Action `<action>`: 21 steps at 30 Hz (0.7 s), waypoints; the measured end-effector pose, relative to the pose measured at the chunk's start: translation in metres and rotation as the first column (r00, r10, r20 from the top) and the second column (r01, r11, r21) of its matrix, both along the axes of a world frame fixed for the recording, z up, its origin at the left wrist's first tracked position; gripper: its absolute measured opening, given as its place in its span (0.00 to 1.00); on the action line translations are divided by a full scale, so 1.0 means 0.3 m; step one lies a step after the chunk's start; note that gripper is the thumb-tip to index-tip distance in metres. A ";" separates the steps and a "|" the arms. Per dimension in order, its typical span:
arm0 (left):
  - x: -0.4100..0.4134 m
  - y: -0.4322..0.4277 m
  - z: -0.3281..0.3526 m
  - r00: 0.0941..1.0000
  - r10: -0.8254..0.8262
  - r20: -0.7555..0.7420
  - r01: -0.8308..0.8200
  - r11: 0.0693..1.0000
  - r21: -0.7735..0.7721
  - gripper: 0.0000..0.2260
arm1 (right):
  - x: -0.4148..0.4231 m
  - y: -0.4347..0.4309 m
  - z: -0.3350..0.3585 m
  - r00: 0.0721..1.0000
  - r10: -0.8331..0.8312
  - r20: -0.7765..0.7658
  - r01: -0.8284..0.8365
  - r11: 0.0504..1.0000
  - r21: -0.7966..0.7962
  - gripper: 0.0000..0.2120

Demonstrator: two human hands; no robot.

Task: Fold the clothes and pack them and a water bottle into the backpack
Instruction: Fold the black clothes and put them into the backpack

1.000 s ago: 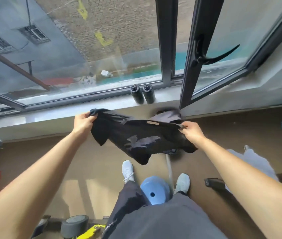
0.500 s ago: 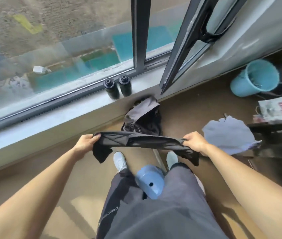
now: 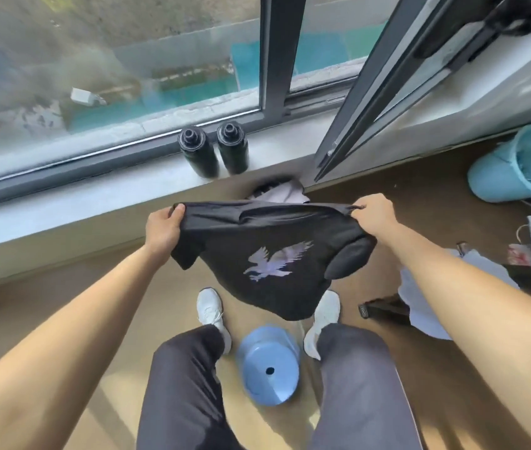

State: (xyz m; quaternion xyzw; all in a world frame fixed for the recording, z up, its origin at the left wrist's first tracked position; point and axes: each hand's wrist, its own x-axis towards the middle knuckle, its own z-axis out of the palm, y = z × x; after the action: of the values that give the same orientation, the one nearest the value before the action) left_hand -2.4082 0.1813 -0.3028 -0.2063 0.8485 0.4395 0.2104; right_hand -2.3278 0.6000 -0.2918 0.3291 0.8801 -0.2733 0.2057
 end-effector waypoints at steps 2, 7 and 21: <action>-0.043 0.044 -0.125 0.998 0.049 -0.047 -0.049 0.999 0.005 0.15 | -0.048 0.013 -0.128 0.993 -0.089 -0.075 0.088 0.996 -0.019 0.10; -0.105 0.121 -0.499 0.980 0.134 -0.146 -0.132 0.991 0.027 0.19 | -0.133 0.046 -0.476 0.948 -0.216 -0.232 0.200 0.975 -0.093 0.13; -0.162 0.178 -1.065 0.964 -0.022 -0.265 0.123 0.920 0.372 0.17 | -0.341 0.080 -1.089 0.814 -0.156 -0.559 0.102 0.987 -0.127 0.17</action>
State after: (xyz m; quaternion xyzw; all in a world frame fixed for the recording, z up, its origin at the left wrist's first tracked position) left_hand -2.4569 0.2347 -0.6224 -0.0707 0.7726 0.6124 0.1517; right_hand -2.4301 0.6241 -0.6184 0.2822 0.8636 -0.4120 -0.0695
